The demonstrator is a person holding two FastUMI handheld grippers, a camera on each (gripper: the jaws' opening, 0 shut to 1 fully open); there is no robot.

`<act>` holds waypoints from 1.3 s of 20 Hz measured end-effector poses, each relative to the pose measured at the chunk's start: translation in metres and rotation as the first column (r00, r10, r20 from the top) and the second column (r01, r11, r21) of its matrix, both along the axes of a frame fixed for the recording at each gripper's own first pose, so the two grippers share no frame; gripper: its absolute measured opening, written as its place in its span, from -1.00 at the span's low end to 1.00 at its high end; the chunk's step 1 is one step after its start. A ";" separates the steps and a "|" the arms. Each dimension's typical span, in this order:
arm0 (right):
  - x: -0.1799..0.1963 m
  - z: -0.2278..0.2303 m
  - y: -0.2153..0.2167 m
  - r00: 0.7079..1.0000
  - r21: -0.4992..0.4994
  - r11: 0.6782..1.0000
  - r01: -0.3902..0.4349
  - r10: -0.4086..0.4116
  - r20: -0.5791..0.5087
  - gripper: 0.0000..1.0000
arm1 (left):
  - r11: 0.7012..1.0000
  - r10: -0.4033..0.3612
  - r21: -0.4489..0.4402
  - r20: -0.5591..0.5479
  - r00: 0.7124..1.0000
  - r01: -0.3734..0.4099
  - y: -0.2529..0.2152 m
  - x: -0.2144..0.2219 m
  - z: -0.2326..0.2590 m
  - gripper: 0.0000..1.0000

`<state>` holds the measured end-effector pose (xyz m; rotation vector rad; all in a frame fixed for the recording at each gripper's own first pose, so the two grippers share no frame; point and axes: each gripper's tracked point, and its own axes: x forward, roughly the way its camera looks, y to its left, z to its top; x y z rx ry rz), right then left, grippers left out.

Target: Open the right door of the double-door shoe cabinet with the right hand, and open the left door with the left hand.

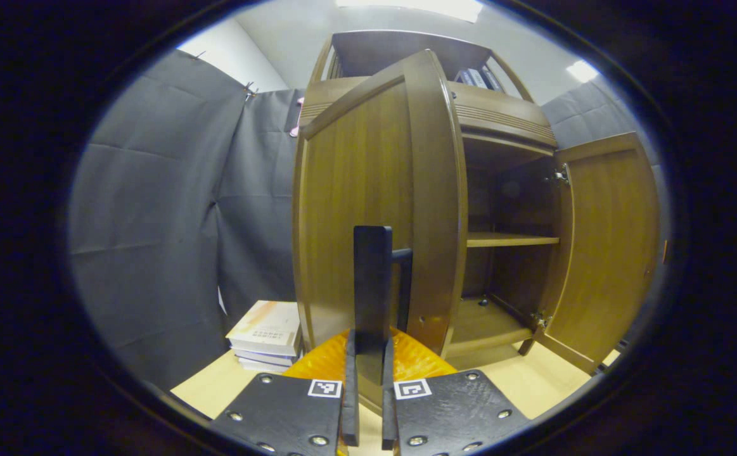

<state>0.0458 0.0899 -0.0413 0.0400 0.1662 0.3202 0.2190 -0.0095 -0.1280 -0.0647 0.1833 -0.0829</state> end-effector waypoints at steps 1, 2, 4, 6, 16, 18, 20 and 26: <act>0.000 0.001 0.003 1.000 0.000 1.000 -0.003 0.003 0.002 0.94 | 1.000 0.006 -0.001 -0.001 1.000 -0.006 0.004 -0.003 0.000 -0.70; -0.001 0.002 0.005 1.000 0.000 1.000 -0.006 0.006 0.003 0.95 | 1.000 0.015 -0.001 -0.001 1.000 -0.015 0.009 -0.006 -0.001 -0.70; -0.002 0.002 0.009 1.000 0.002 1.000 -0.010 0.010 0.005 0.93 | 1.000 0.029 0.006 0.002 1.000 -0.029 0.018 -0.010 -0.001 -0.70; -0.004 0.001 0.014 1.000 0.007 1.000 -0.015 0.015 0.002 0.94 | 0.999 0.039 0.016 0.005 0.999 -0.039 0.027 -0.014 -0.001 -0.70; -0.007 0.000 0.042 0.999 0.014 0.999 -0.047 0.047 0.003 0.94 | 0.993 0.110 0.038 0.007 0.994 -0.110 0.081 -0.033 -0.004 -0.70; -0.006 0.000 0.048 0.999 0.016 0.998 -0.054 0.054 0.001 0.95 | 0.991 0.129 0.042 0.005 0.992 -0.129 0.096 -0.034 -0.006 -0.71; -0.007 -0.001 0.053 0.998 0.016 0.998 -0.062 0.062 -0.002 0.95 | 0.987 0.151 0.052 0.009 0.988 -0.151 0.116 -0.040 -0.004 -0.72; -0.014 0.005 0.071 0.997 0.030 0.996 -0.079 0.079 0.002 0.95 | 0.978 0.200 0.057 0.016 0.980 -0.200 0.162 -0.057 -0.001 -0.81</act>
